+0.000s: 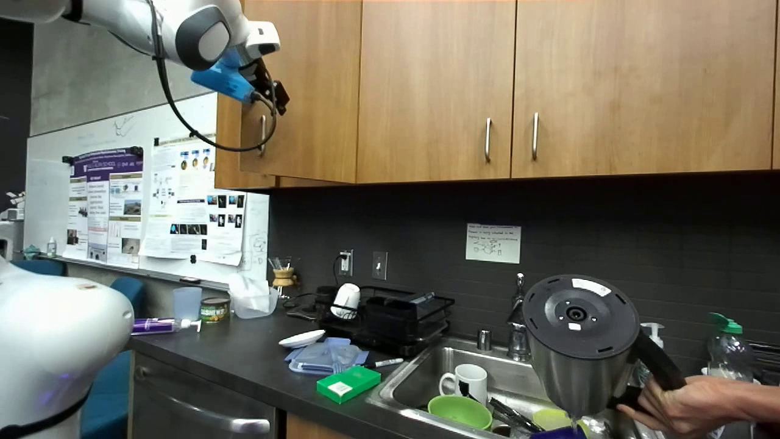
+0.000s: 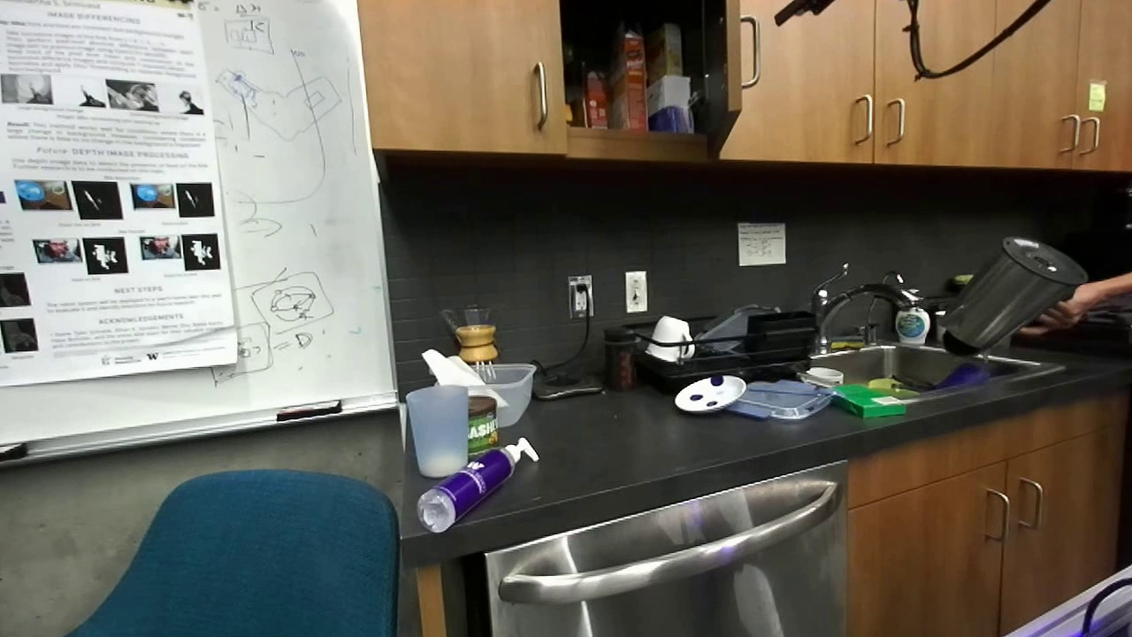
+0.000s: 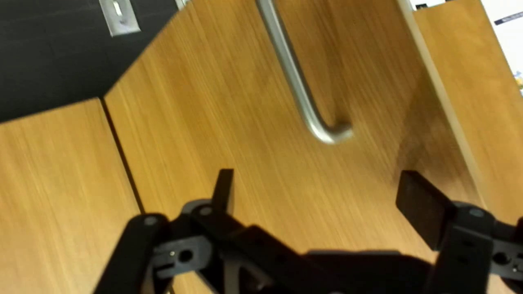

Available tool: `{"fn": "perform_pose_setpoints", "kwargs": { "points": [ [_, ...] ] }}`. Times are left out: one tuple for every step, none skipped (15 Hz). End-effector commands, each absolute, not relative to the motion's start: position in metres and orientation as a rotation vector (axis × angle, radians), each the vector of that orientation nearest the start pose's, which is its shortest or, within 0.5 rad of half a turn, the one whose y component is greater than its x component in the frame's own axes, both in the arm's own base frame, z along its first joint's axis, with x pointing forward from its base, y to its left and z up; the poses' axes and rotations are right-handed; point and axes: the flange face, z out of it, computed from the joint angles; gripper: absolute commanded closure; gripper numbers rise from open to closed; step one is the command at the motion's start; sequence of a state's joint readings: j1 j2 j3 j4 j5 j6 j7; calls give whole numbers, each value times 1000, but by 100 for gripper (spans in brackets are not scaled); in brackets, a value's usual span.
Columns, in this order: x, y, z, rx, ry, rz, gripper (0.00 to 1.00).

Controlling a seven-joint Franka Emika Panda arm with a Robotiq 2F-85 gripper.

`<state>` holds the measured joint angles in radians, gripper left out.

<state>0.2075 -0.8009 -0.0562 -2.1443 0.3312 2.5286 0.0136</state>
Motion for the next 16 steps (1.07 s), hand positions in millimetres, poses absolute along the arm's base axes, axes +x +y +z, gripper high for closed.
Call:
{"fn": "perform_pose_setpoints", "kwargs": {
  "points": [
    [315, 24, 861, -2071, -94, -1593, 0],
    [314, 22, 870, -2002, -78, -1632, 0],
    [312, 22, 878, -1944, -22, -1665, 0],
    [311, 23, 883, -1904, 13, -1683, 0],
    [312, 24, 886, -1895, 50, -1722, 0],
    [312, 25, 888, -1885, 75, -1755, 0],
    [313, 27, 889, -1887, 95, -1790, 0],
    [311, 30, 890, -1871, 92, -1813, 0],
    [305, 32, 893, -1830, 87, -1830, 0],
    [301, 34, 895, -1810, 93, -1847, 0],
    [294, 33, 895, -1792, 100, -1869, 0],
    [287, 32, 895, -1774, 109, -1885, 0],
    [282, 29, 895, -1761, 119, -1903, 0],
    [275, 25, 895, -1750, 136, -1916, 0],
    [271, 22, 894, -1748, 155, -1932, 0],
    [264, 18, 892, -1744, 174, -1947, 0]
  ]
}}
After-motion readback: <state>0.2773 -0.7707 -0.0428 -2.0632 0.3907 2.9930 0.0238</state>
